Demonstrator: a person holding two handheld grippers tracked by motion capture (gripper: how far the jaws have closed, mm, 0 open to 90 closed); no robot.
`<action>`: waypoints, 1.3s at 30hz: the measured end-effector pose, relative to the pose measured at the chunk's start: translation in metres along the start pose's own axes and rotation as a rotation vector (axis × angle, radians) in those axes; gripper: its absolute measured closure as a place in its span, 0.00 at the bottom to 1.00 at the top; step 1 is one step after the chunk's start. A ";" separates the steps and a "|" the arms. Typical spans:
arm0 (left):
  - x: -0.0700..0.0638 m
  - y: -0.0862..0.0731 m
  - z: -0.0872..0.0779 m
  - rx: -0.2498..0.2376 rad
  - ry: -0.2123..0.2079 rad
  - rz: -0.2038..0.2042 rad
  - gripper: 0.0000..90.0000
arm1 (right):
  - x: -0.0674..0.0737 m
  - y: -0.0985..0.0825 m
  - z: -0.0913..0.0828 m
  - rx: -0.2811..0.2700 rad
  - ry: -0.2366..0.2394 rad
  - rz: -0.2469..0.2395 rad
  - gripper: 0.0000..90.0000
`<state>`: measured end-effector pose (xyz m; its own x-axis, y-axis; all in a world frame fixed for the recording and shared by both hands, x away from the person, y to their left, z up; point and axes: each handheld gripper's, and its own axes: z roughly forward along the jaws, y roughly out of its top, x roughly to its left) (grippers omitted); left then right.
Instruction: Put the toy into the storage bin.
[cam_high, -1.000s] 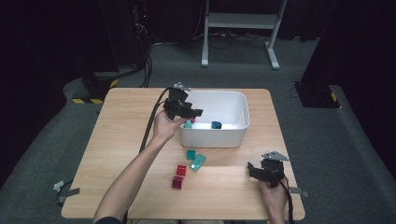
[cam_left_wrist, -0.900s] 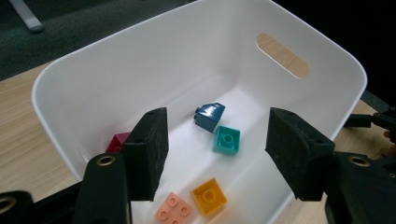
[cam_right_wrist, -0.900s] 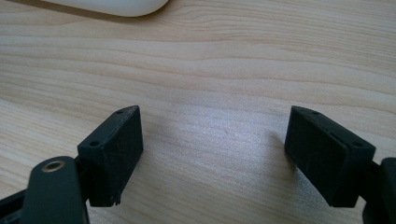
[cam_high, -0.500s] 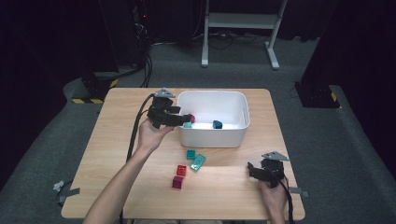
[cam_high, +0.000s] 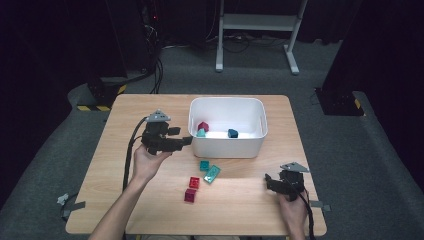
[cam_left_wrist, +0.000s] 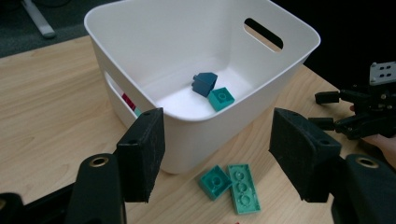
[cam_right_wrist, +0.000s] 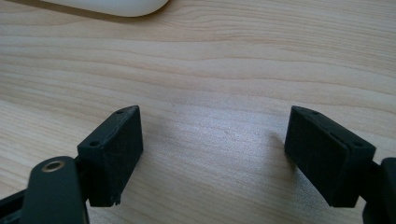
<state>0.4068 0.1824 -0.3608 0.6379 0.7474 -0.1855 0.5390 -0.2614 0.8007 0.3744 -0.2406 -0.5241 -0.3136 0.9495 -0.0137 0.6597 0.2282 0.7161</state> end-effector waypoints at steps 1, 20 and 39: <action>0.000 -0.003 0.000 0.002 0.001 -0.001 0.40 | 0.000 0.000 0.000 0.000 0.000 0.000 0.21; -0.009 -0.063 0.019 0.084 -0.028 -0.045 0.39 | 0.000 0.000 0.000 0.000 0.000 0.000 0.21; -0.024 -0.107 0.052 0.189 -0.020 -0.062 0.37 | 0.000 0.000 0.000 0.000 0.000 0.000 0.21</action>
<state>0.3624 0.1612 -0.4720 0.6099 0.7539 -0.2441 0.6702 -0.3264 0.6666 0.3744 -0.2406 -0.5241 -0.3135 0.9495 -0.0141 0.6597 0.2284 0.7160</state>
